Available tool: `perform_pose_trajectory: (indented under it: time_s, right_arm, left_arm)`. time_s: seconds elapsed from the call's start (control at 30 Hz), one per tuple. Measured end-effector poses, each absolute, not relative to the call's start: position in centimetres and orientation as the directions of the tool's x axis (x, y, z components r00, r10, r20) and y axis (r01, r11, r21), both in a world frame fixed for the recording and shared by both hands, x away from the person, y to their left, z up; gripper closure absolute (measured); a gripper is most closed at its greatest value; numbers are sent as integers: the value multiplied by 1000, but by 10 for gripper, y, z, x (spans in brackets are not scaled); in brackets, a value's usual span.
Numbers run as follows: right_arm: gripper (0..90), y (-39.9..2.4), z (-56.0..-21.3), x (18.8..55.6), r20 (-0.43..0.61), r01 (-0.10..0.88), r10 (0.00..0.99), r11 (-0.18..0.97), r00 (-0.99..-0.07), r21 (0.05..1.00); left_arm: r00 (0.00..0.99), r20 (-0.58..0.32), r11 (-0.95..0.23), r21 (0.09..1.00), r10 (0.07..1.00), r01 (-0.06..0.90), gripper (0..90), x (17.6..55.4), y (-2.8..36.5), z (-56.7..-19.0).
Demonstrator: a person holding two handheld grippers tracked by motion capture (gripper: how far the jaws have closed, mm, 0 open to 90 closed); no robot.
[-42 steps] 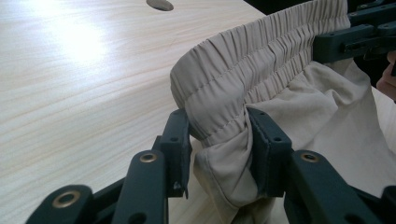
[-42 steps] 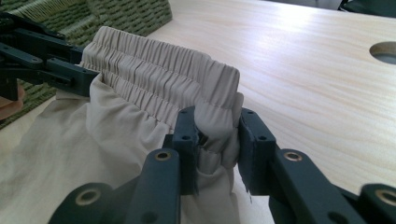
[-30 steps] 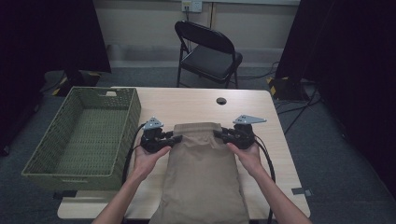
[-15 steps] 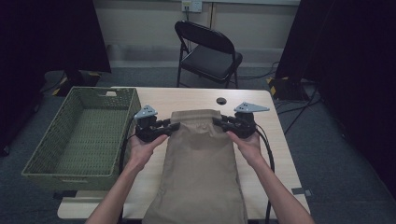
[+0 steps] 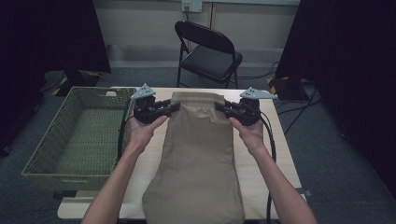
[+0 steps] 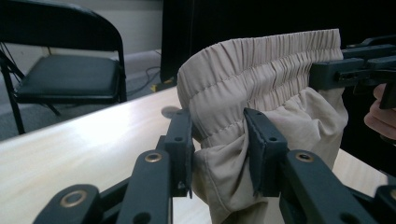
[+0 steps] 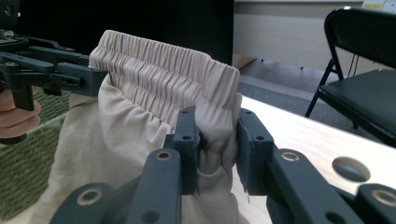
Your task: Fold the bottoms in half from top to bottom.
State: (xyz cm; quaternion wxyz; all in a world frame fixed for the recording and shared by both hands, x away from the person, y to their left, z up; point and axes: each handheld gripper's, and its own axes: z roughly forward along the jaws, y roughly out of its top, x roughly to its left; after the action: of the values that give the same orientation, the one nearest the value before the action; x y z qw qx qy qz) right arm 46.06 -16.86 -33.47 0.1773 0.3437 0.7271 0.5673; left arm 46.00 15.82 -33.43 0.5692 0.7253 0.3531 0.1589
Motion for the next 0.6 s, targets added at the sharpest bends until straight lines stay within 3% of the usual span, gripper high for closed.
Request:
perform_pose_trajectory:
  time_s: [0.6]
  right_arm:
    - [722, -170, -290, 481, 97, 247, 728, 101, -679, 964]
  left_arm:
    - [696, -150, -67, 960, 702, 274, 665, 482, 153, -292]
